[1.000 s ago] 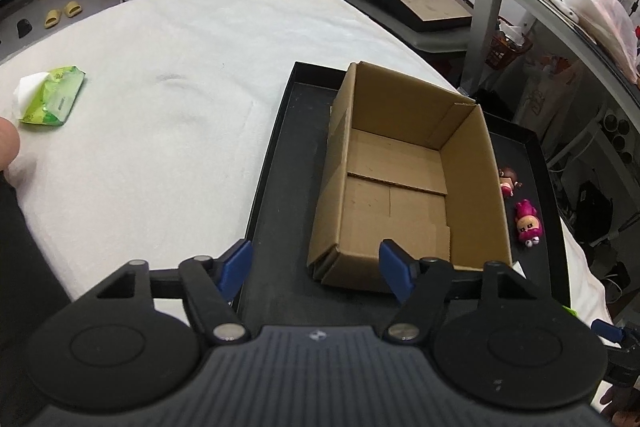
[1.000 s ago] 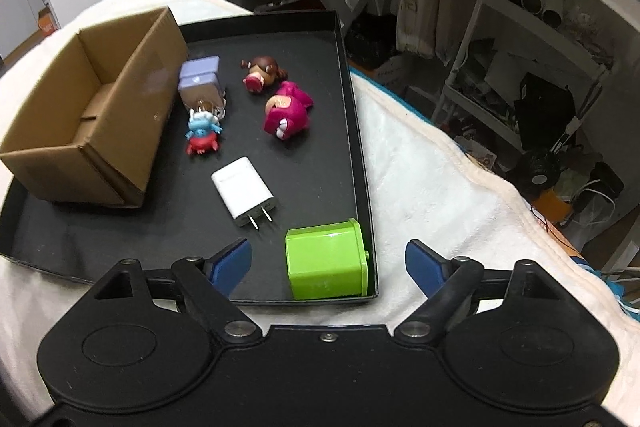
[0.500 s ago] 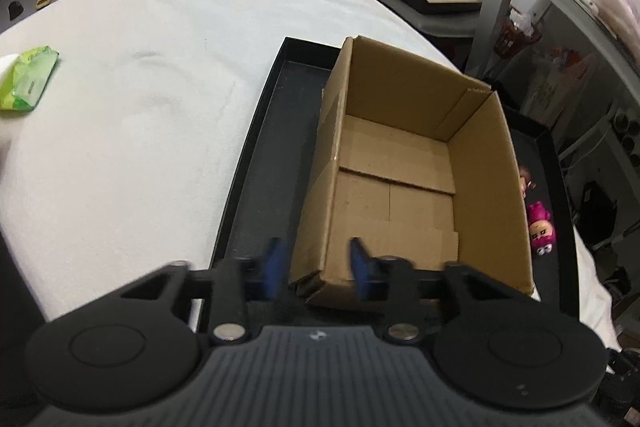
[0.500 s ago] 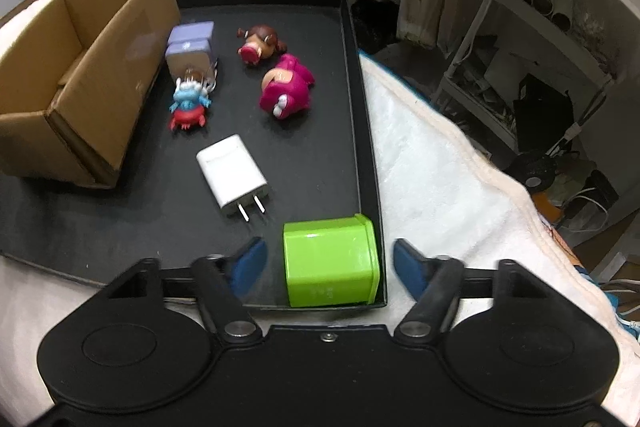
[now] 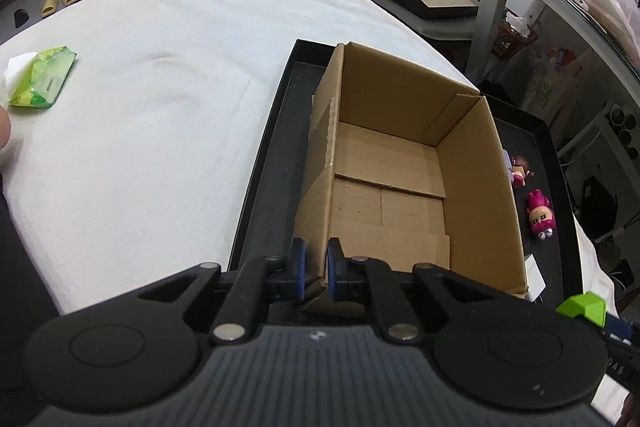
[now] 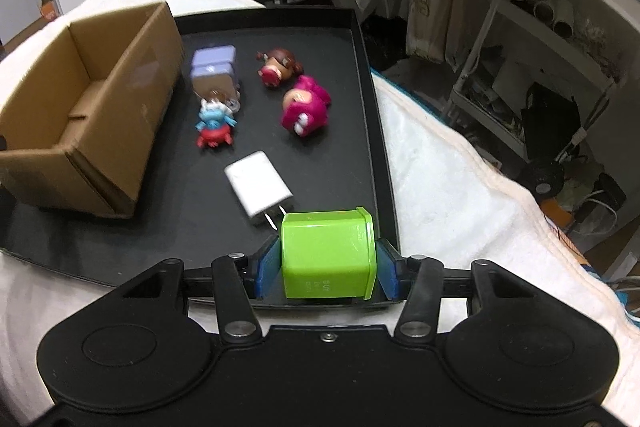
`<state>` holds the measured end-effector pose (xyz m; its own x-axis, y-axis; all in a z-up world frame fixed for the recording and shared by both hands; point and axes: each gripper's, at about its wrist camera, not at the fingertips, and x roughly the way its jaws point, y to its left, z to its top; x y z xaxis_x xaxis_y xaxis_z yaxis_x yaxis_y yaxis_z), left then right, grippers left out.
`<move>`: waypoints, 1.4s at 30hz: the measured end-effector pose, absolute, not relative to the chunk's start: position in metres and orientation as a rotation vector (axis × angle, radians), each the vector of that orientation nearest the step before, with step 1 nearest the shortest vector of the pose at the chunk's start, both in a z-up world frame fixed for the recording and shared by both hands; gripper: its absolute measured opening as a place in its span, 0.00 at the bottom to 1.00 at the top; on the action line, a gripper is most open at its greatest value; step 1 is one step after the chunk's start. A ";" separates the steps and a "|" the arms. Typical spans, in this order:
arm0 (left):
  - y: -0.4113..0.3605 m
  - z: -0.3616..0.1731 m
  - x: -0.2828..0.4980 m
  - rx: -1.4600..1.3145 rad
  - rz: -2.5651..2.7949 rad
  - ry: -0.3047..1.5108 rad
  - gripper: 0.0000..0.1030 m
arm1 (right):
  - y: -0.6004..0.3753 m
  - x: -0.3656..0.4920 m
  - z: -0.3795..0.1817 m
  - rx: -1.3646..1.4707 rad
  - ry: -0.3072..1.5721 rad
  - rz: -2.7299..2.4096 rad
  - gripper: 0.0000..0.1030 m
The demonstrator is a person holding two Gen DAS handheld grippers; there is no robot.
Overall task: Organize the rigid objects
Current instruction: 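Carry the green cube into the box and open the right tool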
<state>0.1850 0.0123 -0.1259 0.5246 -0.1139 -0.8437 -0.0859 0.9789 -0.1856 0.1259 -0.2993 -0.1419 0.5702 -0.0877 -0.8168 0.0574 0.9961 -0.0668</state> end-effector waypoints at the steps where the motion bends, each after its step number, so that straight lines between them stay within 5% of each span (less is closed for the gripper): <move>1: 0.013 -0.126 0.182 -0.215 -0.018 1.018 0.10 | -0.298 0.125 -0.139 -0.037 0.951 -0.082 0.47; 42: 0.042 -0.133 0.168 -0.292 -0.055 1.024 0.10 | -0.171 0.157 -0.056 -0.169 0.725 0.142 0.48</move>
<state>0.1684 0.0421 -0.1326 0.5221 -0.1813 -0.8334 -0.0906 0.9598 -0.2656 0.1573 -0.1706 -0.0561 0.7400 0.0705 -0.6690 -0.1874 0.9767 -0.1045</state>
